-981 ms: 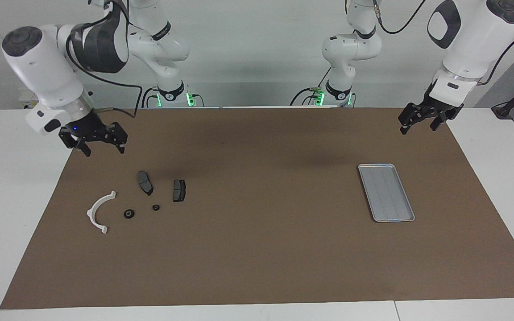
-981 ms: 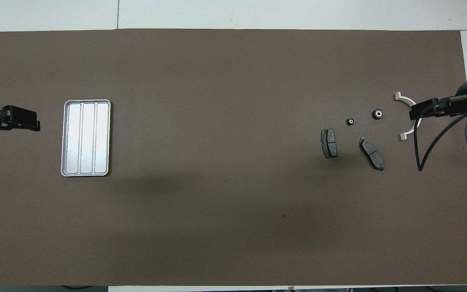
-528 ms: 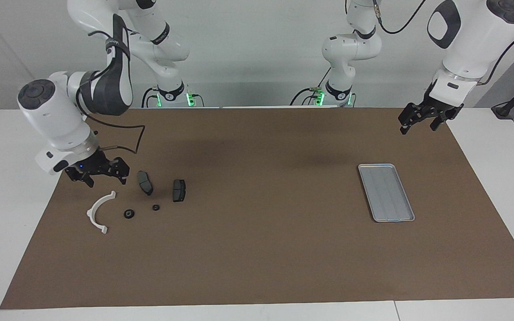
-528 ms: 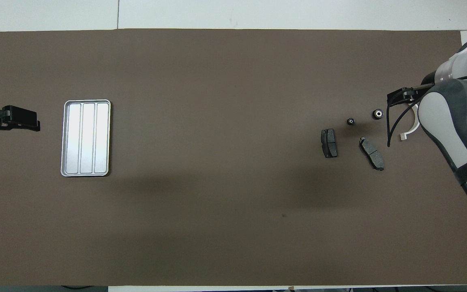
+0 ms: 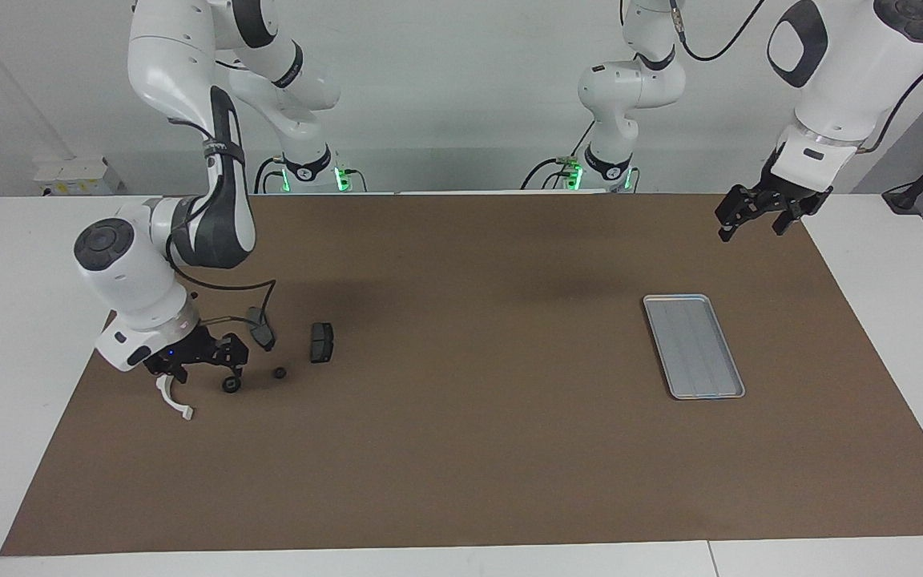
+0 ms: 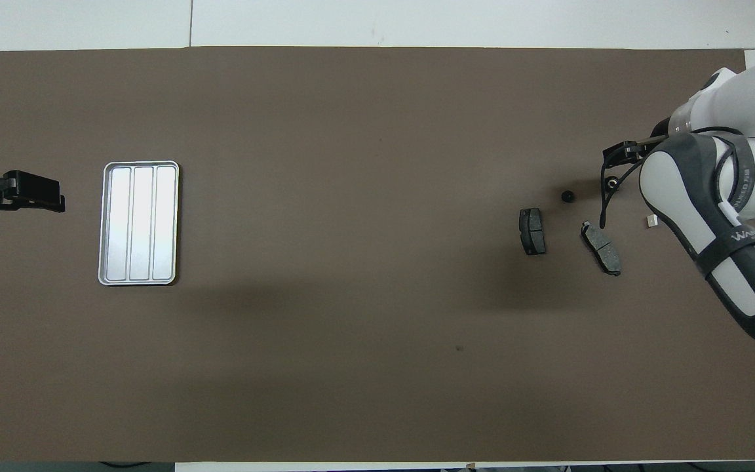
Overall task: Pick bearing gear from pile to tray
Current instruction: 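Reach the right gripper to the black bearing beside the white bracket and grasp it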
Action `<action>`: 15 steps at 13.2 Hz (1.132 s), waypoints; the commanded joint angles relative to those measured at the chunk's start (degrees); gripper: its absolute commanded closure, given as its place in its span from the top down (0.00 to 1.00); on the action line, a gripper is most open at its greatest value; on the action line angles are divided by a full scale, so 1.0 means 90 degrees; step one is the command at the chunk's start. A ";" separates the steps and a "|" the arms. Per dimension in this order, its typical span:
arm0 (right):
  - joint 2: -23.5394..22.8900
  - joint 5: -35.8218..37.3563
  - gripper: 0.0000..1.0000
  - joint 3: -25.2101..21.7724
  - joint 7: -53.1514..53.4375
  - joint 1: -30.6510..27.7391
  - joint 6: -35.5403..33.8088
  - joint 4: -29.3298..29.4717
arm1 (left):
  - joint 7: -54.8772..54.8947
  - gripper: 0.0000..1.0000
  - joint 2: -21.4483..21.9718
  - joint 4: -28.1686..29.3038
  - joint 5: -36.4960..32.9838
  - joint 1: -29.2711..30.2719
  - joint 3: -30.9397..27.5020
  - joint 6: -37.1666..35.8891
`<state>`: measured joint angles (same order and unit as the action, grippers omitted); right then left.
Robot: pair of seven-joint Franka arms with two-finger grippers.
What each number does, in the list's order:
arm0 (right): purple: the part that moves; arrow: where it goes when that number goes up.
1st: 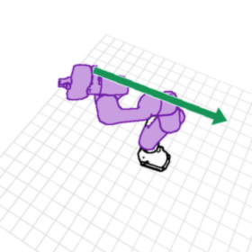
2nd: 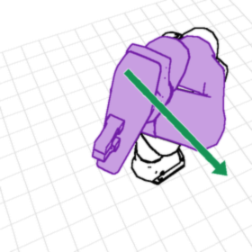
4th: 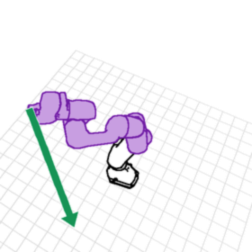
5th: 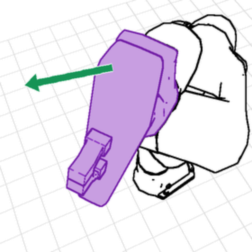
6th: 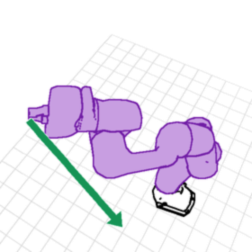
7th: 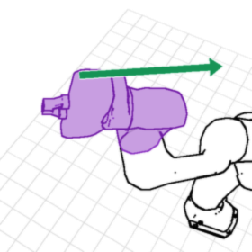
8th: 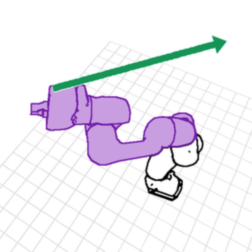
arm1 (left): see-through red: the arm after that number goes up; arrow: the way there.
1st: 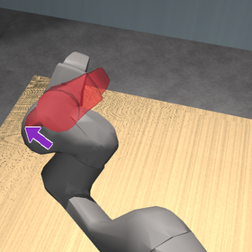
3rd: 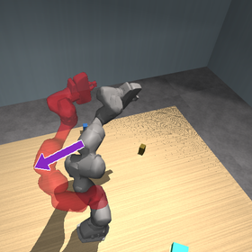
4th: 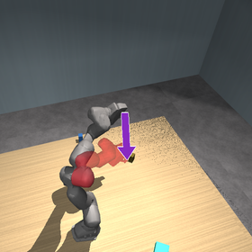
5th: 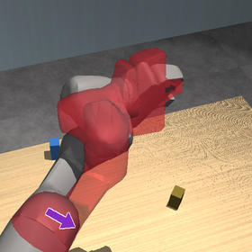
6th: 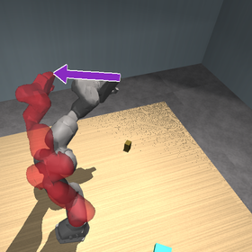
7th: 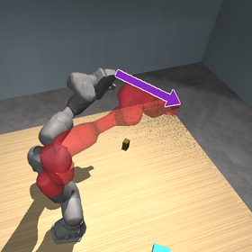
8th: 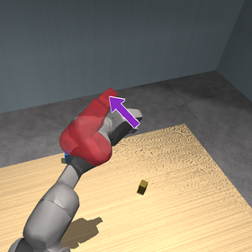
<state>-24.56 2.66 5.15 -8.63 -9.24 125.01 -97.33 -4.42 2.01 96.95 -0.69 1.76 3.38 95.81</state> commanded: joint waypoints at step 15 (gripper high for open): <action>-0.0484 0.0193 0.89 0.0024 -0.0603 -0.0086 0.0466 -0.0503 | 0.0013 1.00 0.0099 0.0078 -0.0021 -0.0059 -0.0043 -0.0002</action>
<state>-30.58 3.64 5.11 -12.58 -9.34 129.33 -99.28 -4.42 2.01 96.95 -0.69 1.76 3.38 95.81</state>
